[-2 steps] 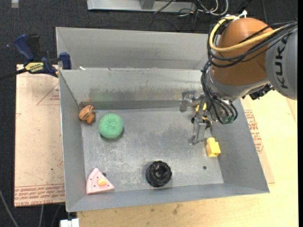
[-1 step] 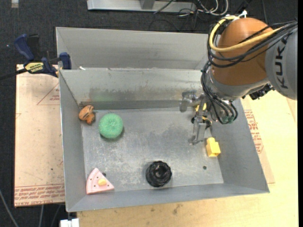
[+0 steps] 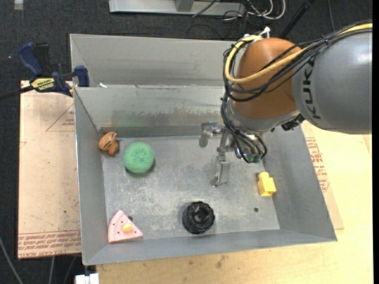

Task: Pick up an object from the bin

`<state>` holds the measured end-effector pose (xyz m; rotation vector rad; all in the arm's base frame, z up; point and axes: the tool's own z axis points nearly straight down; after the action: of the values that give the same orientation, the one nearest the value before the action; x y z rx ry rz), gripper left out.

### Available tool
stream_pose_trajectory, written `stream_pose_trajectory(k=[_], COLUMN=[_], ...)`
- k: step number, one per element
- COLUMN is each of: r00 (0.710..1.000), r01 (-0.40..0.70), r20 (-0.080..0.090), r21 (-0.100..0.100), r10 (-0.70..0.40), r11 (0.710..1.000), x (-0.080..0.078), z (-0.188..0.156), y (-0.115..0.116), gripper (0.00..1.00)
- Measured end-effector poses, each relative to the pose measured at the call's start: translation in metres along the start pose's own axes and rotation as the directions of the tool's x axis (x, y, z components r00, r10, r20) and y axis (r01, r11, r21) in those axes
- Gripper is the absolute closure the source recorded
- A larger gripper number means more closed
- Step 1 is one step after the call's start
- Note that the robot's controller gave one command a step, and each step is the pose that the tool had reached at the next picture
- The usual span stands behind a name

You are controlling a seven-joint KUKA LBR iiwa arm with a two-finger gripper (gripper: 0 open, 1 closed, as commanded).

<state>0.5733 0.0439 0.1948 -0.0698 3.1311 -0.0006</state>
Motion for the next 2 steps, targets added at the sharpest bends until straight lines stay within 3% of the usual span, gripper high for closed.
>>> stream_pose_trajectory(k=[1, 2], r00=[0.997, 0.99], r01=[0.072, 0.139], r20=[-0.008, -0.004], r21=[-0.007, -0.001], r10=[-0.073, -0.139], r11=[0.997, 0.99], x=[0.041, 0.028], z=[0.04, 0.089], y=[-0.009, -0.054], gripper=[0.0, 0.0])
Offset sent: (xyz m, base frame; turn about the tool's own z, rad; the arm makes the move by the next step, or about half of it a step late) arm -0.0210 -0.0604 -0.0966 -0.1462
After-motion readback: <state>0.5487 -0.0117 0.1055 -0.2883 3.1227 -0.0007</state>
